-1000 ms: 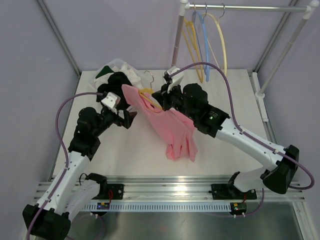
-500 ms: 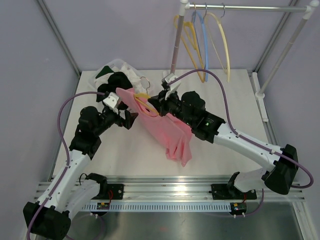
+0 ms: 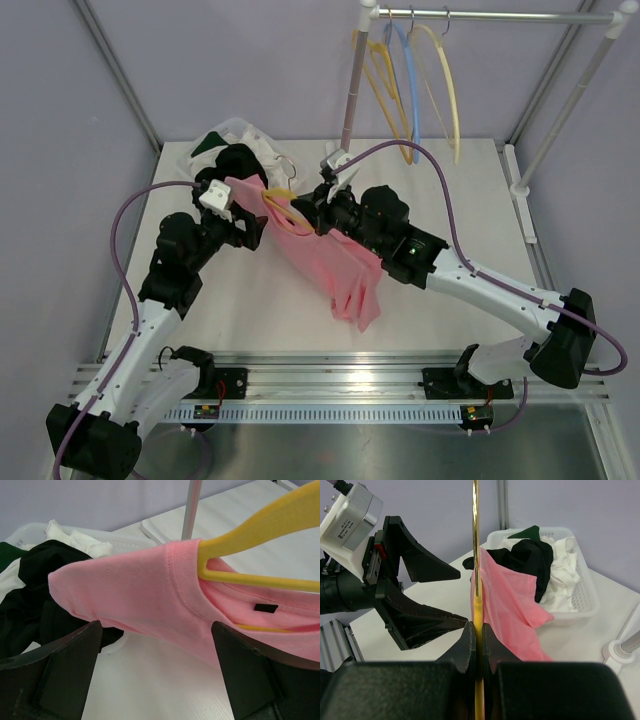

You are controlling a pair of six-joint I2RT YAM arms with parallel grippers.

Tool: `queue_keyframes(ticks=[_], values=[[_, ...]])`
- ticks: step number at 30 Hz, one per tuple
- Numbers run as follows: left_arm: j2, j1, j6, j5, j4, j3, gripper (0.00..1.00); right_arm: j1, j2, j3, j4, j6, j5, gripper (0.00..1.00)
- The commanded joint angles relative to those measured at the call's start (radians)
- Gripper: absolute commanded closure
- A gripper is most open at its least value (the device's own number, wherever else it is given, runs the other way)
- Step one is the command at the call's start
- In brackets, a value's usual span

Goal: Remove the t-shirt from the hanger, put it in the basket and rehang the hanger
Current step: Remove the tshirt from the hanger

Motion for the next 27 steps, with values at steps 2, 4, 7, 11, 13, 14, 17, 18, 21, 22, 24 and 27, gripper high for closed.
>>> queue_keyframes(ticks=[2,4,7,11,13,14,17,18,21,22,24,27], values=[[-0.008,-0.002,-0.019,-0.032,0.062,0.032,0.03,0.021,-0.041,0.012,0.099,0.000,-0.008,1.00],[-0.009,-0.002,-0.019,-0.019,0.063,0.029,0.03,0.024,-0.036,0.015,0.097,0.000,-0.013,1.00],[-0.009,-0.002,-0.021,0.005,0.062,0.032,0.04,0.029,-0.026,0.024,0.093,-0.003,-0.013,1.00],[-0.003,-0.002,-0.019,0.011,0.060,0.035,0.08,0.037,-0.007,0.042,0.076,-0.009,-0.011,1.00],[0.000,-0.002,-0.021,-0.002,0.059,0.033,0.18,0.043,0.002,0.051,0.073,-0.016,-0.008,1.00],[0.001,-0.002,-0.021,-0.008,0.059,0.035,0.24,0.046,0.004,0.053,0.071,-0.016,-0.007,1.00],[0.003,0.000,-0.024,-0.024,0.059,0.040,0.39,0.055,0.010,0.059,0.073,-0.020,-0.005,1.00],[0.002,0.000,-0.024,-0.022,0.057,0.040,0.43,0.055,0.010,0.058,0.071,-0.022,-0.004,1.00],[0.000,0.000,-0.026,-0.025,0.053,0.041,0.68,0.057,0.013,0.062,0.062,-0.029,0.009,1.00],[0.000,0.000,-0.029,-0.028,0.050,0.043,0.74,0.058,0.014,0.064,0.057,-0.036,0.016,1.00],[0.000,0.003,-0.029,-0.035,0.045,0.050,0.94,0.057,0.023,0.084,0.021,-0.046,0.021,1.00],[0.005,0.025,-0.044,-0.007,0.019,0.066,1.00,0.057,0.046,0.111,-0.027,-0.085,0.051,1.00]])
